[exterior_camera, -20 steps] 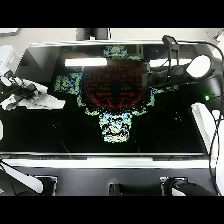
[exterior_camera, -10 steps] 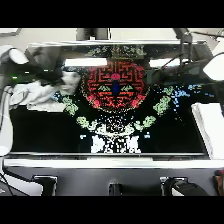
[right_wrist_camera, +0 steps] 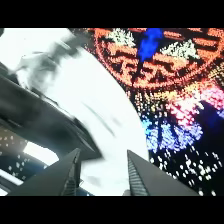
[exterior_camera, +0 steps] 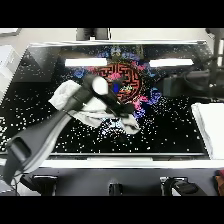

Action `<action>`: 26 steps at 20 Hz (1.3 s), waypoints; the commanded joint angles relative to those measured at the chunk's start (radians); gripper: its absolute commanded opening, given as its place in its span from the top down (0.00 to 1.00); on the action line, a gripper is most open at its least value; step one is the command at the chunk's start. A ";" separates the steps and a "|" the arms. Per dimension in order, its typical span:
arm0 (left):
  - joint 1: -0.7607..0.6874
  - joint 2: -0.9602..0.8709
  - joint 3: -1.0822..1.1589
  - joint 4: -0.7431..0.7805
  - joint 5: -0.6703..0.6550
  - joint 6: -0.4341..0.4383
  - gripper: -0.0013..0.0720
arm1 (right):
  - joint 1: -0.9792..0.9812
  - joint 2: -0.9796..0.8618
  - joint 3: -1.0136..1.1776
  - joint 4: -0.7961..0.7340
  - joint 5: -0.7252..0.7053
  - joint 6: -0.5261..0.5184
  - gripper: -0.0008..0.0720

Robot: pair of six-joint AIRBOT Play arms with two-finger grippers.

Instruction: Fold the clothes and pants, and hang the long-sleeved shirts on hangers.

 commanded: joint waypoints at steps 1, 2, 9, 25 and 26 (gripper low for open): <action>-0.114 -0.093 0.002 -0.039 0.058 -0.059 0.96 | 0.001 0.049 0.000 -0.027 0.056 0.001 0.52; -0.110 -0.101 0.002 -0.063 0.058 -0.058 0.92 | 0.001 0.053 0.000 -0.027 0.060 0.011 0.51; 0.176 0.124 0.003 -0.004 -0.107 0.074 0.24 | -0.114 -0.068 0.000 0.048 0.026 0.322 0.46; 0.750 0.370 -0.026 0.048 -0.291 0.163 0.24 | -0.400 -0.477 -0.692 0.455 -0.027 -0.349 0.31; 0.753 0.370 -0.042 0.048 -0.291 0.163 0.24 | -0.400 -0.477 -0.723 0.455 -0.069 -0.360 0.31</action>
